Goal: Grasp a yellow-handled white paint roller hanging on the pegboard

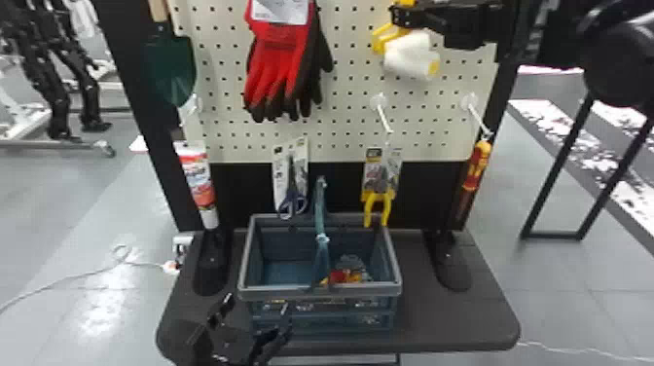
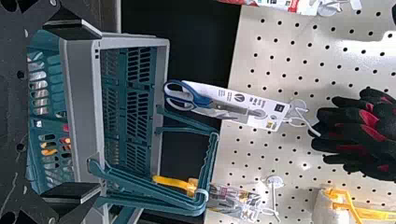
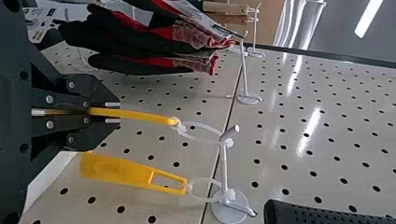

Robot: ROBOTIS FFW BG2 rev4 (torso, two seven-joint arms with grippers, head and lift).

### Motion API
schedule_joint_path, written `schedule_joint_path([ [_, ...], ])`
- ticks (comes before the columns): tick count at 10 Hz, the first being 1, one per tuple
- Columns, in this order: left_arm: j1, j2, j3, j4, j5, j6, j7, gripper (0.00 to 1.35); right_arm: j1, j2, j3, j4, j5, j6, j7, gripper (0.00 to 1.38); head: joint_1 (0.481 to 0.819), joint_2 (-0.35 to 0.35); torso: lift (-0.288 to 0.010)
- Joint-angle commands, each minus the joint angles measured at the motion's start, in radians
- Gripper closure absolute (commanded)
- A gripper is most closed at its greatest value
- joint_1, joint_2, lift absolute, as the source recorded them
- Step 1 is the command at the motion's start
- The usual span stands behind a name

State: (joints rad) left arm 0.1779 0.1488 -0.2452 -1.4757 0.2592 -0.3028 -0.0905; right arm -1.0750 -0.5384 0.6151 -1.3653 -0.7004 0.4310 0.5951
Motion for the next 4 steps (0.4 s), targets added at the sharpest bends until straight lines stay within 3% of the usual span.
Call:
schedule_joint_path([
  [1,0.000,0.000,0.001,0.000,0.000,-0.001,0.000,0.15,0.003,0.000,0.000,0.000,-0.002,0.000,0.000,1.28,0.549,0.000,-0.100],
  [4,0.002,0.000,0.000,0.000,0.000,-0.001,0.000,0.15,0.006,0.000,-0.001,0.000,-0.008,-0.005,0.000,1.28,0.549,0.000,-0.100],
])
